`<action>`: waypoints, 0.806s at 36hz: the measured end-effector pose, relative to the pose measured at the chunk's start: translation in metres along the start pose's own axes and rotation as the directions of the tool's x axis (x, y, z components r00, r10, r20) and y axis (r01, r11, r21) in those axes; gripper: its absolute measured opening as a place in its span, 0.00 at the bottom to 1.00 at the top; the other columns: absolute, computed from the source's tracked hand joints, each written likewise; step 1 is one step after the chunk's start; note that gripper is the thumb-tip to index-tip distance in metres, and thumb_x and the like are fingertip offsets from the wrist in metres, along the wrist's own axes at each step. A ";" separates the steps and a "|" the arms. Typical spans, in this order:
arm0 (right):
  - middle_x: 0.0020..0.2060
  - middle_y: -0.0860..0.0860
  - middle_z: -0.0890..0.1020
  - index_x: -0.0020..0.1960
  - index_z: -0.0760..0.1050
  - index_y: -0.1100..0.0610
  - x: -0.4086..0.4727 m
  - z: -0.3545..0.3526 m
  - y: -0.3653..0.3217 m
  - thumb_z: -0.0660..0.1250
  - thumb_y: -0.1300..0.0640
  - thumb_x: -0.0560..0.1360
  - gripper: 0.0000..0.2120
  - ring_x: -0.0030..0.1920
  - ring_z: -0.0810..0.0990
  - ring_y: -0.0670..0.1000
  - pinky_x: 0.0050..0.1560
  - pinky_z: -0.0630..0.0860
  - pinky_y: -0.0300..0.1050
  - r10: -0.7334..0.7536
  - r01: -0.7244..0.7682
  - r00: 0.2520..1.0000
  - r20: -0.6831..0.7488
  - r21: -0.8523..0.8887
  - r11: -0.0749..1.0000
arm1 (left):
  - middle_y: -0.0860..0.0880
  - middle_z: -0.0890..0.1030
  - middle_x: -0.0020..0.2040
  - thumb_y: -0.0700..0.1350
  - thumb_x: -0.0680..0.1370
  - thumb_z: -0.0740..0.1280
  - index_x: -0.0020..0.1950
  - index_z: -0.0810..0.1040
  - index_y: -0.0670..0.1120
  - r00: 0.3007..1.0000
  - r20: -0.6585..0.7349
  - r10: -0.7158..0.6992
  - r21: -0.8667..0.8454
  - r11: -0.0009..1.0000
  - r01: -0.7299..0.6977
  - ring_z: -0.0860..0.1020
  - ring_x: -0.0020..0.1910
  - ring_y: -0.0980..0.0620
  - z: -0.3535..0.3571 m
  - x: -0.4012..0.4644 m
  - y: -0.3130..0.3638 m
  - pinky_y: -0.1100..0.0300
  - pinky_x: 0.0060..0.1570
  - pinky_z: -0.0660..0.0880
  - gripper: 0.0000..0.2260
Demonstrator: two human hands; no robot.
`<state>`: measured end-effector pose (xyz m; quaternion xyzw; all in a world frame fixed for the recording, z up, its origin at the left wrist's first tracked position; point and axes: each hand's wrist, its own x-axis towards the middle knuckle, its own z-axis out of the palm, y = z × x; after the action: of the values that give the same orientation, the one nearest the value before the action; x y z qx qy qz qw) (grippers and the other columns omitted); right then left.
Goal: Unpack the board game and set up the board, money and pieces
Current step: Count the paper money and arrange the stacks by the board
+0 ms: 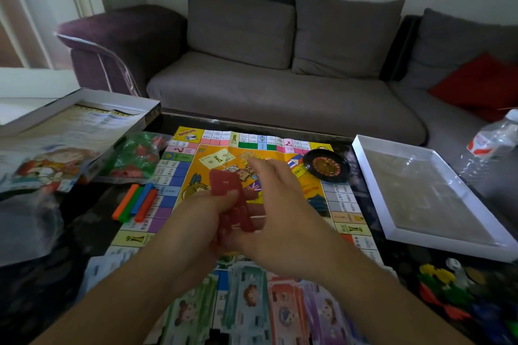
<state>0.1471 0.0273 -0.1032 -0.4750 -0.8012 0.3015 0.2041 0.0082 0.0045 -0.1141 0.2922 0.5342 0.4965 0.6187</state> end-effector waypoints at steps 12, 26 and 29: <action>0.76 0.40 0.61 0.83 0.46 0.41 -0.009 0.002 0.001 0.79 0.46 0.71 0.53 0.76 0.62 0.46 0.75 0.69 0.52 -0.158 0.166 0.985 0.075 -0.132 0.977 | 0.42 0.85 0.41 0.41 0.80 0.68 0.46 0.84 0.42 0.998 0.058 -0.029 0.113 0.993 0.023 0.82 0.40 0.44 -0.010 0.001 -0.003 0.50 0.45 0.79 0.07; 0.46 0.41 0.77 0.47 0.71 0.48 -0.015 -0.021 0.020 0.78 0.54 0.72 0.15 0.49 0.76 0.39 0.44 0.74 0.38 -0.045 0.039 0.995 -0.084 -0.076 0.996 | 0.37 0.86 0.49 0.46 0.71 0.72 0.52 0.85 0.37 0.971 0.200 -0.133 0.060 0.991 0.124 0.87 0.45 0.42 -0.002 0.003 -0.001 0.49 0.43 0.84 0.15; 0.42 0.50 0.81 0.44 0.75 0.56 -0.016 -0.038 0.046 0.79 0.55 0.72 0.13 0.42 0.79 0.43 0.38 0.72 0.42 0.071 -0.083 0.992 -0.103 -0.117 0.990 | 0.38 0.87 0.52 0.50 0.78 0.70 0.61 0.80 0.38 0.979 0.150 -0.135 0.113 0.987 0.118 0.87 0.51 0.38 -0.005 0.003 0.002 0.42 0.55 0.83 0.18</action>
<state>0.2072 0.0413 -0.1073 -0.5314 -0.7879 0.2364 0.2024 0.0031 0.0067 -0.1146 0.3275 0.5262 0.4032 0.6732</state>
